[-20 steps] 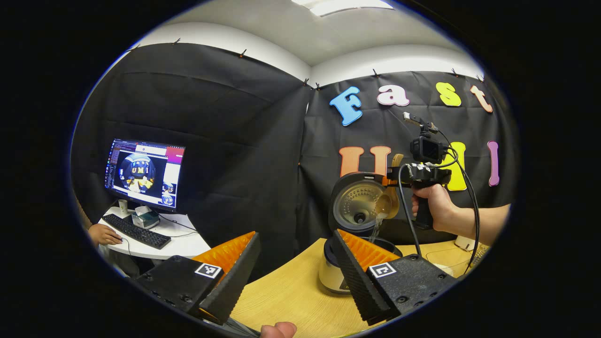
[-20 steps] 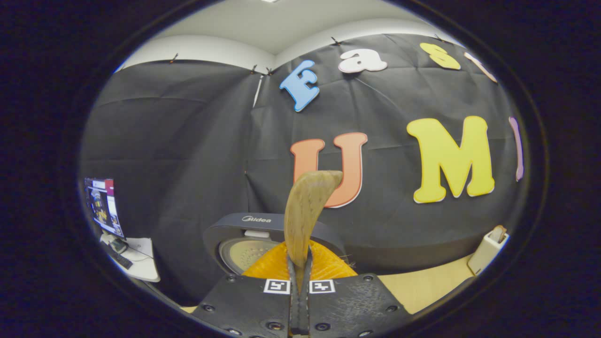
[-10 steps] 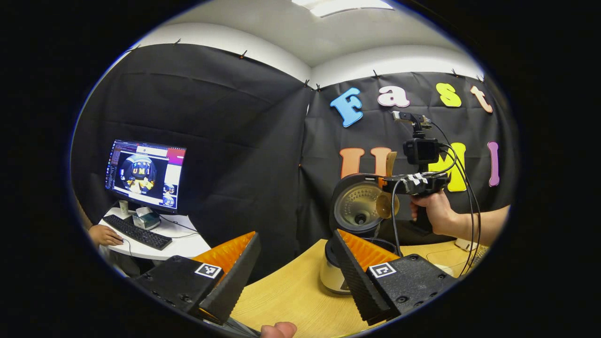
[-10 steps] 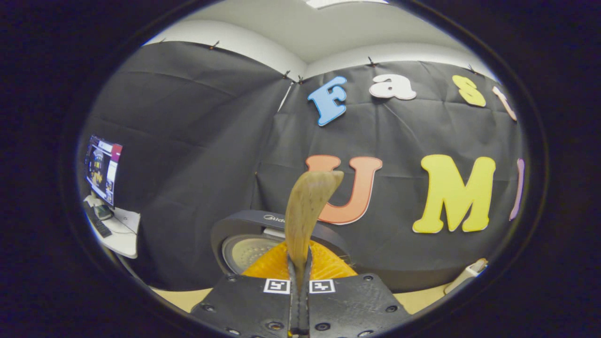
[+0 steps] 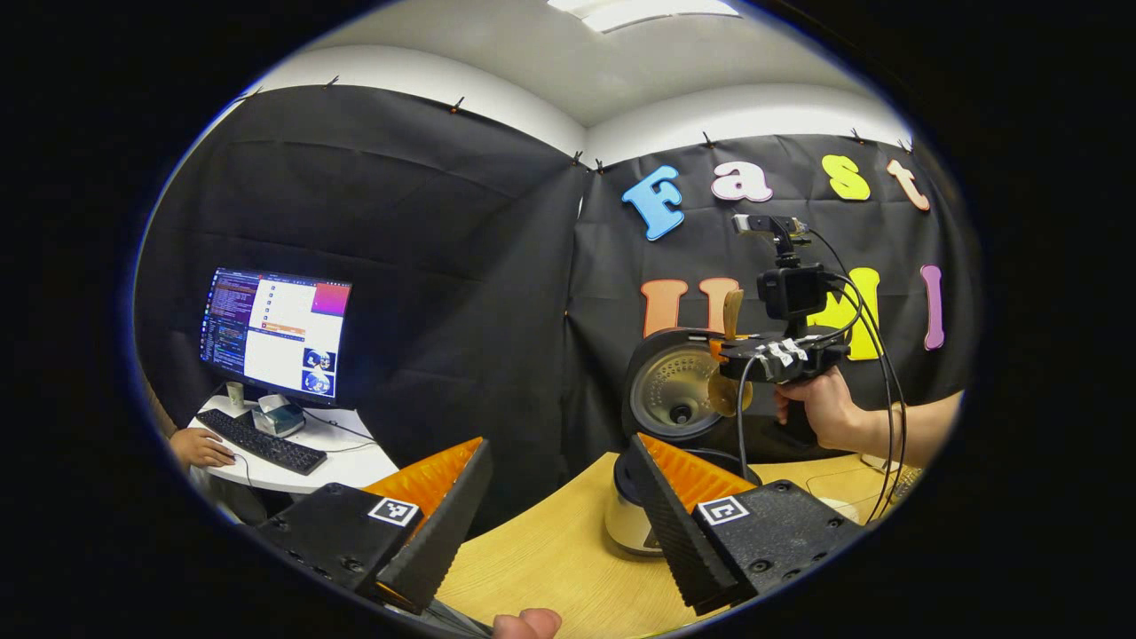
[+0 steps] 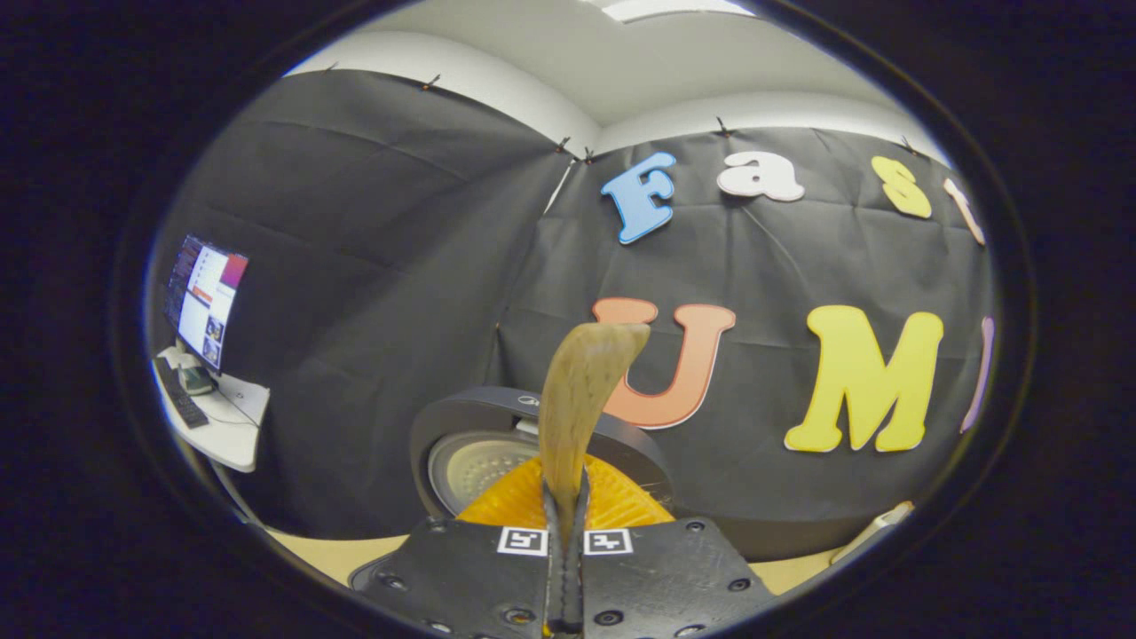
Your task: Close the left gripper, press the button to open the rice cooker; take a wooden spoon from the chopstick holder with the right hand, scoop a spoonful of rice and pour it into the rice cooker, then put the wooden spoon back into the chopstick holder.
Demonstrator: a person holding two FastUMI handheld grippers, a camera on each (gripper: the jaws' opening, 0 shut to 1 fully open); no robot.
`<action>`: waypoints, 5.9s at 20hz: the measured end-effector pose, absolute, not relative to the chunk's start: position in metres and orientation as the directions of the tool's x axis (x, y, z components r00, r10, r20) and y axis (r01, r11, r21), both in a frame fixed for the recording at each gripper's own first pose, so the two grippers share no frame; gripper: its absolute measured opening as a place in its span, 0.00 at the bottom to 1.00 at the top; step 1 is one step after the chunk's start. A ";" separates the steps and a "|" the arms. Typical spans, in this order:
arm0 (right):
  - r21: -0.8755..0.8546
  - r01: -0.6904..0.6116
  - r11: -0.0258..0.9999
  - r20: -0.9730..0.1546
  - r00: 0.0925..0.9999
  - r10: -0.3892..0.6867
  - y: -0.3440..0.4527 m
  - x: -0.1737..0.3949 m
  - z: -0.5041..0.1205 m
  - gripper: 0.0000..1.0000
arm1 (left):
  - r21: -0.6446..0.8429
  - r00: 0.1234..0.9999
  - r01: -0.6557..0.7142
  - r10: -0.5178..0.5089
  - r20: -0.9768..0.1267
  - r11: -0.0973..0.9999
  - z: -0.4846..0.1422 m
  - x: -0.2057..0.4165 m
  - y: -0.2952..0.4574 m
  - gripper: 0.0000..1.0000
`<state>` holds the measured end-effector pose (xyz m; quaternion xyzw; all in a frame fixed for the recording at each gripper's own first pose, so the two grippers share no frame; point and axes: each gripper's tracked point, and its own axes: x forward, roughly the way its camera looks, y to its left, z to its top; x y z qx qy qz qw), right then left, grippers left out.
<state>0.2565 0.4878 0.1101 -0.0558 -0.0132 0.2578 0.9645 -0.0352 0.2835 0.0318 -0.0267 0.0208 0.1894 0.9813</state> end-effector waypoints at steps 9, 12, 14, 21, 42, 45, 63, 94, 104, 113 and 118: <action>0.133 -0.522 0.843 -0.035 0.847 0.530 0.465 0.242 0.104 0.00 | -0.032 0.933 -0.360 0.359 -0.041 0.932 0.039 -0.035 0.270 0.98; 0.249 -0.495 0.832 -0.045 0.852 0.521 0.435 0.242 0.108 0.00 | -0.031 0.943 -0.330 0.328 -0.058 0.944 0.036 -0.034 0.258 0.98; 0.355 -0.469 0.809 -0.047 0.855 0.516 0.408 0.243 0.114 0.00 | -0.020 0.943 -0.329 0.327 -0.057 0.944 0.038 -0.034 0.257 0.98; 0.584 -0.333 0.740 -0.035 0.901 0.433 0.260 0.219 0.128 0.02 | -0.020 0.957 -0.290 0.289 -0.027 0.957 0.045 -0.028 0.231 0.98; 0.524 0.134 0.841 -0.199 0.980 -0.033 -0.107 0.175 0.006 0.00 | -0.029 0.993 -0.112 0.111 -0.033 0.993 0.039 -0.009 0.117 0.98; 0.508 0.158 0.847 -0.237 0.971 -0.039 -0.121 0.181 -0.026 0.00 | -0.044 0.993 -0.114 0.113 -0.039 0.992 0.038 -0.009 0.116 0.98; 0.315 0.187 0.931 -0.307 0.948 -0.086 -0.114 0.189 -0.123 0.03 | -0.005 0.993 -0.108 0.108 -0.052 0.994 0.047 -0.011 0.097 0.98; 0.177 0.152 0.972 0.133 0.975 -0.177 -0.177 0.082 0.057 0.95 | -0.078 0.987 -0.008 -0.004 -0.158 0.997 0.139 0.151 0.109 0.98; 0.136 0.051 0.989 0.136 0.988 -0.070 -0.152 0.053 0.060 0.92 | 0.007 0.987 -0.091 0.091 -0.133 0.996 0.185 0.253 0.137 0.98; 0.136 -0.003 0.991 0.087 0.996 -0.009 -0.130 0.045 0.043 0.95 | 0.073 0.949 -0.180 0.193 -0.248 0.981 0.147 0.343 0.194 0.93; 0.107 -0.005 0.994 0.093 0.996 -0.006 -0.123 0.036 0.043 0.95 | -0.043 0.914 -0.180 0.151 -0.376 0.983 0.103 0.355 0.206 0.92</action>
